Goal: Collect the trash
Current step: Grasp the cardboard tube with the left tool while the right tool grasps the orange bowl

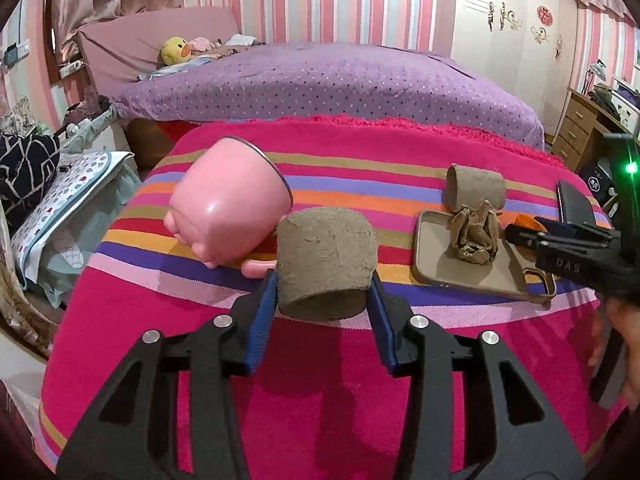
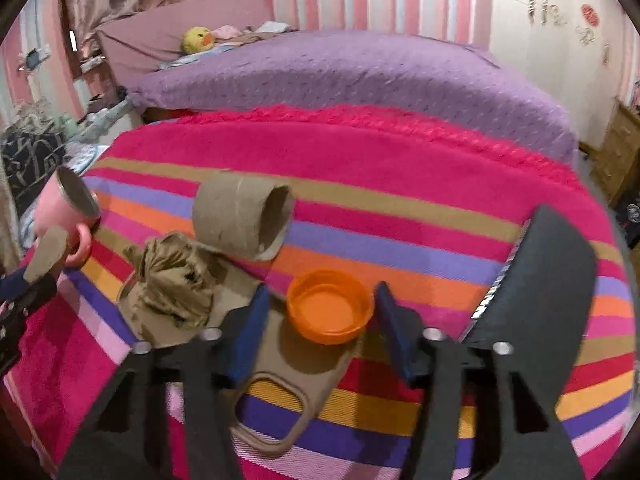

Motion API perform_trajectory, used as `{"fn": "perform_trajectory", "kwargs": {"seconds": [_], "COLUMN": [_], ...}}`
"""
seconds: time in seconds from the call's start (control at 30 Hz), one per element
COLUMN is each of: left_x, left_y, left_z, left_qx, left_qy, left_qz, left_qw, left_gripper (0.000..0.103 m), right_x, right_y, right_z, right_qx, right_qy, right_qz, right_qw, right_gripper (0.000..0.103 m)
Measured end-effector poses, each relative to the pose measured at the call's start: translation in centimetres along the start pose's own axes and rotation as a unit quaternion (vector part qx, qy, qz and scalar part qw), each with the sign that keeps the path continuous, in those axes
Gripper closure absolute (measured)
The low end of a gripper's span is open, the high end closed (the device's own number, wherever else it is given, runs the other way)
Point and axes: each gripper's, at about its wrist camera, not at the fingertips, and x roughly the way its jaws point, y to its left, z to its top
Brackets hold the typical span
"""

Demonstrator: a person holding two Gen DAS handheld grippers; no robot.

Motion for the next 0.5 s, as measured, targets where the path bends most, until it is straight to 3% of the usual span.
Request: {"fn": "perform_trajectory", "kwargs": {"seconds": [0.2, 0.5], "left_x": [-1.3, -4.8], "left_y": [-1.0, -4.5], "left_z": [-0.1, -1.6], "left_qx": [0.004, 0.023], "left_qy": [-0.011, -0.028], "left_qz": [-0.003, -0.016], "left_qw": [0.9999, 0.9992], "left_gripper": [0.06, 0.06], "right_x": [-4.1, -14.2], "right_y": [0.3, -1.7], "right_z": [-1.3, -6.1], "right_qx": [-0.03, -0.038], "right_qy": [-0.064, -0.122], "right_qz": [-0.031, -0.07], "right_qw": [0.997, 0.989], "right_gripper": [0.063, 0.063]}}
